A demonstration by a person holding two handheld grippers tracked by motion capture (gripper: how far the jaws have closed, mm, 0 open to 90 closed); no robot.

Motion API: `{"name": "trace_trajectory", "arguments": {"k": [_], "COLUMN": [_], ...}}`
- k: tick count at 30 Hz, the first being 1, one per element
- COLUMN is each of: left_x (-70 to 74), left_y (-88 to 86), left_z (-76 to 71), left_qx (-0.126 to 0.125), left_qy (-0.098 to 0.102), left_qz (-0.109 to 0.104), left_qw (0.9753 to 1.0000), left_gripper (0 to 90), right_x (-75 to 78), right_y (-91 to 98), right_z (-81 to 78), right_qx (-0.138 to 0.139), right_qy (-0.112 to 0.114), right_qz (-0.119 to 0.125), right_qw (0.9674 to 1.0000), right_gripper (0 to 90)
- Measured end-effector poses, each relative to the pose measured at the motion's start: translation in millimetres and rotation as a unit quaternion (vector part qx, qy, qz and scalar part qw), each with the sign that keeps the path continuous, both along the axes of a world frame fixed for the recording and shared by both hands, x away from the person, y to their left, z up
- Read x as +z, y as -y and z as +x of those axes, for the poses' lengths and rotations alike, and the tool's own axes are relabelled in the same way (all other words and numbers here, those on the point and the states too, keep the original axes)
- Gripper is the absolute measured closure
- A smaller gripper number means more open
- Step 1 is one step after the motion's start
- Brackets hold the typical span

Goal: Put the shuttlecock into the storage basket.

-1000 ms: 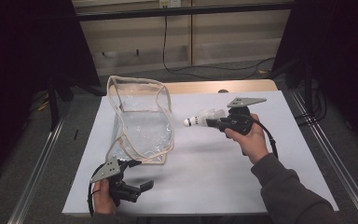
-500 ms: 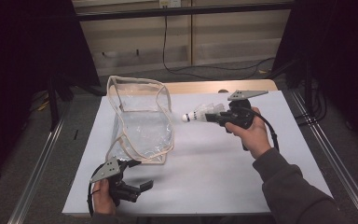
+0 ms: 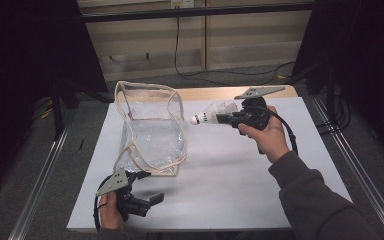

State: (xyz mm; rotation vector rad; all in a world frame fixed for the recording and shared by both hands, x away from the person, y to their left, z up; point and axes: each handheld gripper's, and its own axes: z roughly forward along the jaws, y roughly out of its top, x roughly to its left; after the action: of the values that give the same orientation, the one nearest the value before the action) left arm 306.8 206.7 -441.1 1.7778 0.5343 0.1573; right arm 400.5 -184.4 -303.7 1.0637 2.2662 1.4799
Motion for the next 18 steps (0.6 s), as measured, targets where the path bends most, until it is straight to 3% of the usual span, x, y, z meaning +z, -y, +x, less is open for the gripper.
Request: {"name": "trace_trajectory", "arguments": {"k": [18], "left_x": [0.0], "left_y": [-0.2], "left_z": [0.1], "left_qx": [-0.002], "left_qy": [0.001], "left_qz": [0.001], "left_qw": [1.0], "left_gripper": [3.7], "right_x": [18.4], "right_y": [-15.0], "right_z": [6.6], "right_qx": [0.011], "right_qy": [0.009], "right_qz": [0.0], "right_qw": [0.9999], "right_gripper": [88.1]}}
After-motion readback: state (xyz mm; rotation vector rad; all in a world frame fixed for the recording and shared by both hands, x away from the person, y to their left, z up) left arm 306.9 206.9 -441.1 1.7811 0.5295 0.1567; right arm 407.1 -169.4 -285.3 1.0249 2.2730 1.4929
